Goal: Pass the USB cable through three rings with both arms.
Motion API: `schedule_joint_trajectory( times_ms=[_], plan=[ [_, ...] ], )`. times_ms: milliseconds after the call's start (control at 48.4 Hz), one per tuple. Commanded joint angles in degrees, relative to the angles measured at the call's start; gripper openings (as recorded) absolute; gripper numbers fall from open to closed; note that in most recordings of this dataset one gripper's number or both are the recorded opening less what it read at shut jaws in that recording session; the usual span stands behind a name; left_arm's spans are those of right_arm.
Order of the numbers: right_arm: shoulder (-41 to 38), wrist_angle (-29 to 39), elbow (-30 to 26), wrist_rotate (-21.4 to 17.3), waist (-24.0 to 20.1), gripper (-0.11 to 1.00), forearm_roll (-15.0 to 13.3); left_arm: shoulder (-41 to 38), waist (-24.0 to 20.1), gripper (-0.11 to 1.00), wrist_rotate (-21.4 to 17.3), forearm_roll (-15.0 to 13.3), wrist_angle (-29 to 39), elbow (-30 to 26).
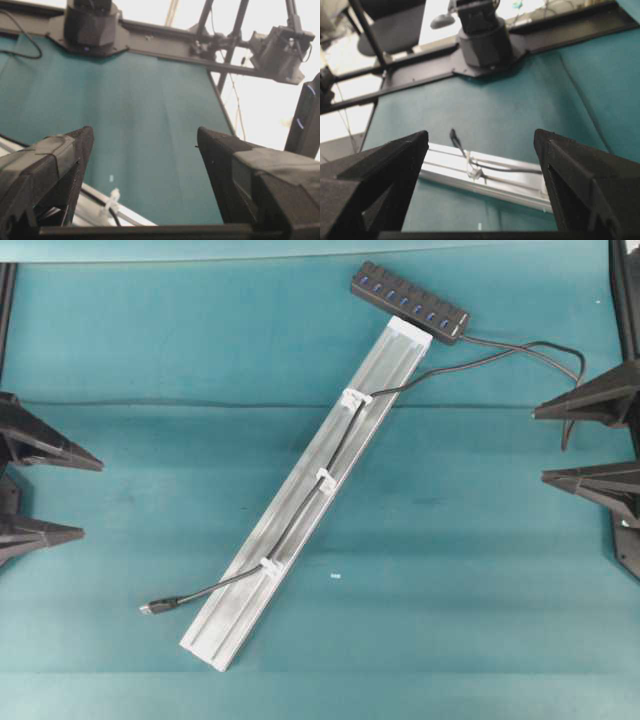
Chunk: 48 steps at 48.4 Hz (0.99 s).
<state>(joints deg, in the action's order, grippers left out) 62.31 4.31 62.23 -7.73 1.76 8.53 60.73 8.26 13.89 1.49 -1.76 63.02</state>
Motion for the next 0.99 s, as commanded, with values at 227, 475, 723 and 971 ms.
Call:
schedule_joint_trajectory(
  times_ms=[227,475,723,971],
  plan=[
    [1.9,-0.6,1.3,-1.0,0.1,0.9,0.1,0.0,-0.2,0.91,-0.2,0.2,-0.8,-1.6],
    [1.9,-0.5,1.4,-1.6,0.1,0.9,0.1,0.0,-0.2,0.91,-0.4,0.2,-0.9,-1.5],
    [1.9,0.3,1.6,-3.4,0.1,0.9,0.2,1.1,-0.2,0.91,-0.5,0.2,-1.0,-1.0],
    [2.2,2.6,2.1,-3.7,0.1,0.9,0.1,1.5,-0.2,0.91,-2.2,0.2,-0.8,-1.1]
  ],
)
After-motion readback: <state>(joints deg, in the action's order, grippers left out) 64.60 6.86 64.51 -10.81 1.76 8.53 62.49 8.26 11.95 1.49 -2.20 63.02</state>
